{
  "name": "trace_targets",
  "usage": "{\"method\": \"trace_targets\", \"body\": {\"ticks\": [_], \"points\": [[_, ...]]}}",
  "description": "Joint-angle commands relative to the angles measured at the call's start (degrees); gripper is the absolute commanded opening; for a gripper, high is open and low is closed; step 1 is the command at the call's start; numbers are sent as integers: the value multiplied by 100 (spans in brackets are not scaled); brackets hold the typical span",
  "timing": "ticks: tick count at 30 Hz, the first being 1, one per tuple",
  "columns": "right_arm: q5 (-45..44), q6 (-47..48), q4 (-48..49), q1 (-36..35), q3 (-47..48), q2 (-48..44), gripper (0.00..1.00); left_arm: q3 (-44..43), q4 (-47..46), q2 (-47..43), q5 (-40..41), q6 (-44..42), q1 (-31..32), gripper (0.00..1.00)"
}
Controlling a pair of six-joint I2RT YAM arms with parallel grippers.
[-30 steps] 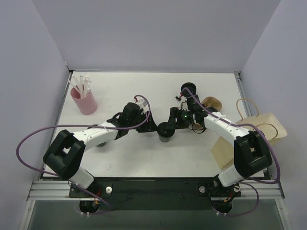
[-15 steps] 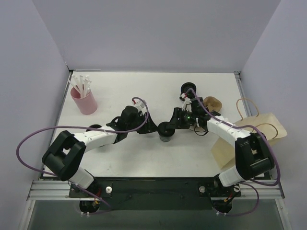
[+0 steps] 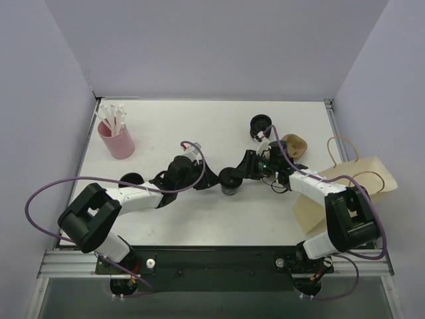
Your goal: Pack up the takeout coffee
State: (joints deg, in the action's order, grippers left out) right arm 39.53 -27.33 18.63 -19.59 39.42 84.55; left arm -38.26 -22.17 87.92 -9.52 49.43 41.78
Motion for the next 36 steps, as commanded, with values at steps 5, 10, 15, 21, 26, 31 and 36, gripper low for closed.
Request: {"method": "trace_targets", "body": {"ticks": [5,10,15,21,26,31,36], "points": [[-657,9,-554,-18,-646,536,32,459,1294,735,697,-57,419,33],[-569,44,-501,61,-655,615,32,451,1487,735,829,-3,401,36],[-376,245,-650,96,-541,527,31,92,1988,253,732,-196,252,41],[-235,448,-738,105,-418,562,31,-436,1857,-143,-163,-487,-73,47],[-200,378,-659,96,-400,571,30,-534,1603,-354,-612,-443,-231,50],[-165,343,-624,96,-391,580,29,-603,1435,-223,-859,-460,-363,50],[-130,325,-624,96,-356,597,29,-490,1014,-240,-1131,-461,-425,50]]}}
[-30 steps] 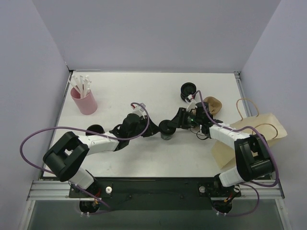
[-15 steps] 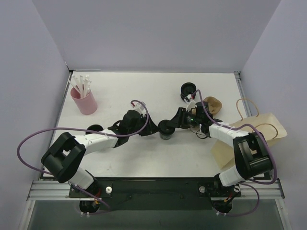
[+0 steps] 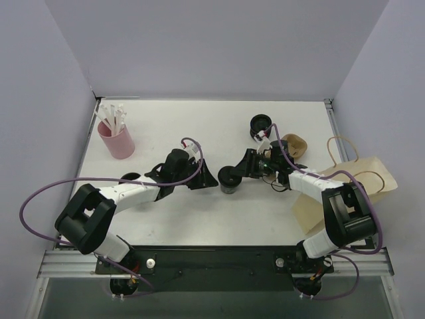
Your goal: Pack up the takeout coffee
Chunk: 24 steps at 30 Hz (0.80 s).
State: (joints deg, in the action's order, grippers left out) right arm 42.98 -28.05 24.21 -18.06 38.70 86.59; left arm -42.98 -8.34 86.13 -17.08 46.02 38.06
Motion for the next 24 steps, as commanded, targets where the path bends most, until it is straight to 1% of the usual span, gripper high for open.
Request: {"method": "trace_targets", "body": {"ticks": [1,6,12,14,19,24], "points": [[-466,397,-1164,-57,-284,394,29,-43,-396,-113,-401,-146,-62,50],[-440,406,-1181,-57,-284,403,29,-324,-335,-114,-437,-357,-89,50],[-387,353,-1111,-57,-301,438,29,-632,-229,202,-384,-453,-106,49],[-378,344,-1111,-57,-284,429,29,-606,-422,273,-419,-436,-106,49],[-378,353,-1102,-57,-293,429,29,-641,-467,563,-384,-462,-150,48],[-378,362,-1093,-57,-293,482,28,-395,-739,581,-392,-418,-168,47]]}}
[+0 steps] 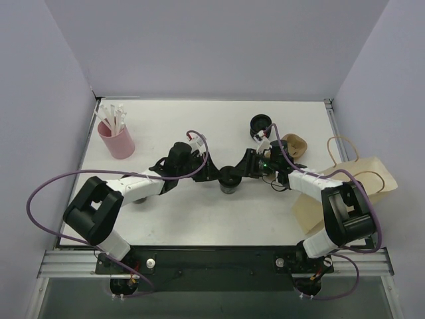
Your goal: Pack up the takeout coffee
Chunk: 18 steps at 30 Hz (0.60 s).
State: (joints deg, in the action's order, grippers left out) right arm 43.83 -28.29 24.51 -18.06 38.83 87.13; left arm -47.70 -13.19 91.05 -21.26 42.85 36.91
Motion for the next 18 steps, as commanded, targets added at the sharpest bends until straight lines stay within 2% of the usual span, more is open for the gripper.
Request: {"method": "trace_targets", "body": {"ticks": [1,10,18], "points": [[-455,395,-1115,-57,-306,436,28,103,-289,80,-1,-93,-69,47],[-446,421,-1150,-39,-306,454,28,420,-518,-368,-291,-31,-447,47],[-420,360,-1098,-39,-315,480,28,349,-685,-202,-484,13,-465,47]]}}
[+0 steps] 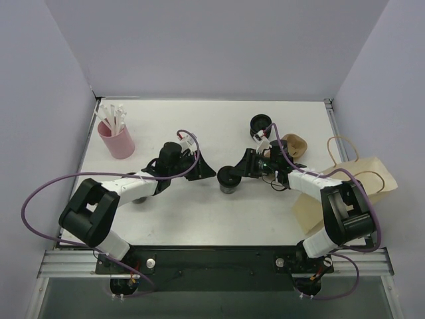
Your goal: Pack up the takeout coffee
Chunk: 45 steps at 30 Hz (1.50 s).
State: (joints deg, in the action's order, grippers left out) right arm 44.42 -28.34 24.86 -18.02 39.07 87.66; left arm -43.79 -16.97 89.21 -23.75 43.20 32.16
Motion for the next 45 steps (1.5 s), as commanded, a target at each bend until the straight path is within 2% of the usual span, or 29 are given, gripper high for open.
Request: {"method": "trace_targets", "body": {"ticks": [1,16,19,20,24,30,37,45], "points": [[-479,355,-1124,-44,-339,428,28,-33,-324,0,-253,-13,9,47],[-452,338,-1062,-44,-356,472,27,-42,-720,562,-359,118,106,46],[-452,381,-1054,-44,-400,507,27,28,-580,606,-35,119,124,41],[-461,373,-1036,-17,-435,524,27,28,-109,606,341,84,124,40],[-400,285,-685,62,-707,664,27,537,-34,659,879,311,159,39],[-531,153,-588,71,-752,726,25,828,712,896,1845,365,510,37],[-636,92,-632,71,-778,779,24,881,1238,1134,2277,461,668,36],[-795,100,-755,71,-725,814,23,986,1688,792,2726,286,677,38]]}}
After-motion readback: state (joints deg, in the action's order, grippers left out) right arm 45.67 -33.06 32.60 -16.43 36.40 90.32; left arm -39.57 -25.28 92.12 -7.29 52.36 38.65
